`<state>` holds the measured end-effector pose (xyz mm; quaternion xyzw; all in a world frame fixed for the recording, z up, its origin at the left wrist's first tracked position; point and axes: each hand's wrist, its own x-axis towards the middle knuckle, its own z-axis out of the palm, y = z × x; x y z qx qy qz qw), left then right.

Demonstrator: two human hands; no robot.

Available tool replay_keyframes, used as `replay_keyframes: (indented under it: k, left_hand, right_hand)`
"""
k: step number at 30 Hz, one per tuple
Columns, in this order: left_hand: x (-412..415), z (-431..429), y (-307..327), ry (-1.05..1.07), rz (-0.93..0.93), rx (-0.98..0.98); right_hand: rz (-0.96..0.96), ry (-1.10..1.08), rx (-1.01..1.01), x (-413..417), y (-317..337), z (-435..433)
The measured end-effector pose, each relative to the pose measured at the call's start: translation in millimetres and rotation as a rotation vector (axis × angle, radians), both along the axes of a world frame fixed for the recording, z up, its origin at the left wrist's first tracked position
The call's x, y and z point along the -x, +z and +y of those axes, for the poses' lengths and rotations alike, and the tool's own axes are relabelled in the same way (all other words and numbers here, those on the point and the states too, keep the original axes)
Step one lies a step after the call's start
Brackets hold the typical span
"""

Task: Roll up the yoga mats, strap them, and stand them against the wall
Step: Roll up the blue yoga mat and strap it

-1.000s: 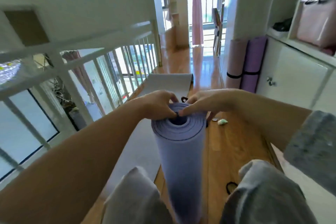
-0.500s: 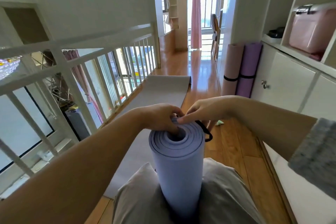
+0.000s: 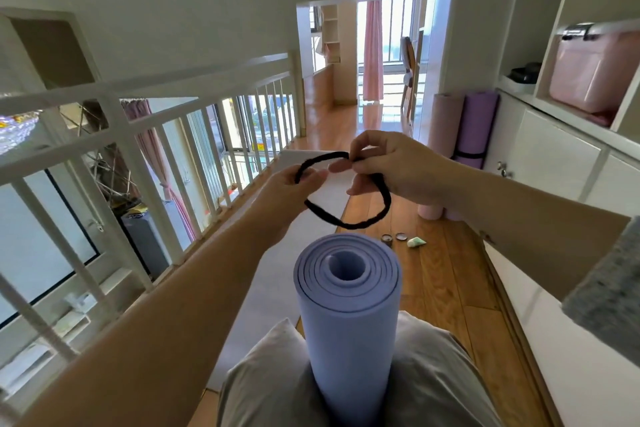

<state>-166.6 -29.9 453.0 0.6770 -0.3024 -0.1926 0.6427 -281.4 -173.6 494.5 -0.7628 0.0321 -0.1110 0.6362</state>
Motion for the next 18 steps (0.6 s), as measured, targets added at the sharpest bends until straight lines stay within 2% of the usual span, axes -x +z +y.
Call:
replay_keyframes:
  k: [2,4,7,9,12,15,18]
  left_hand:
    - [-5.3,2.1,0.8,0.025,0.355,0.231]
    - [-11.4,6.5,4.1,-0.005,0.615,0.457]
    - [-17.0,12.7,11.1,-0.093,0.712,0.56]
    - [-17.2,16.7,19.9,-0.177,0.641,0.523]
    - [-14.5,27.6,37.0,-0.285,0.481,0.371]
    - [-4.1,39.3,56.0,-0.338,0.135,0.01]
    - [8.6,39.8,74.3,-0.404,-0.376,-0.48]
  right_hand:
    - [0.022,0.038,-0.09,3.2,3.5,3.3]
    - [0.058,0.094,-0.162,6.7,5.5,11.2]
    - [0.139,0.242,-0.262,11.7,7.6,30.7]
    - [0.217,0.327,-0.205,12.2,11.6,35.7]
    - [0.36,0.32,0.092,5.8,25.6,27.8]
    - [0.529,0.231,0.58,-5.8,38.4,21.2]
    - [0.635,0.212,1.077,-16.4,41.7,20.1]
